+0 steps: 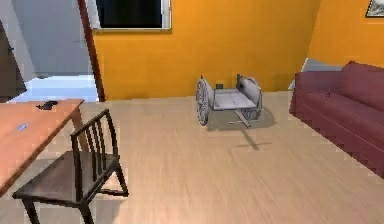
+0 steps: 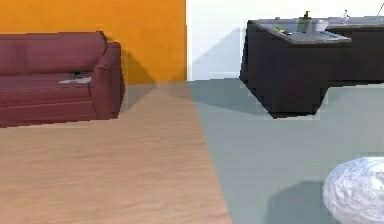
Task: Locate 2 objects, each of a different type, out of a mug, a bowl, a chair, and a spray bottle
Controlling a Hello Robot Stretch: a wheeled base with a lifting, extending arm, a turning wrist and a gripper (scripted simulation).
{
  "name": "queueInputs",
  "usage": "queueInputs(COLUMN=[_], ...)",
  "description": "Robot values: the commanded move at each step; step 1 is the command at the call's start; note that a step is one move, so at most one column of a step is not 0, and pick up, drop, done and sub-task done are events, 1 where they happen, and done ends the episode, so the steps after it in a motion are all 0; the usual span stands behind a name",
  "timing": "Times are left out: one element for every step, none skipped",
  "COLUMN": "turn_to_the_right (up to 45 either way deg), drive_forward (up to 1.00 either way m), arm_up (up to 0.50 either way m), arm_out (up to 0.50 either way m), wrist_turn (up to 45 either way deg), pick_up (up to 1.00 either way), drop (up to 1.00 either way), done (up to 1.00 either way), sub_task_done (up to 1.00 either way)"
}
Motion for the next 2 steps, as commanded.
queueInputs(turn_to_the_right=[0.0, -45.0], drive_forward=[0.55, 0.00], arm_up=[0.00, 0.00], arm_out=[0.00, 0.00], wrist_turn=[0.0, 0.0], pick_up=[0.00, 0.00], drop=[0.00, 0.00], done=[0.00, 0.00], sub_task_done=[0.00, 0.00])
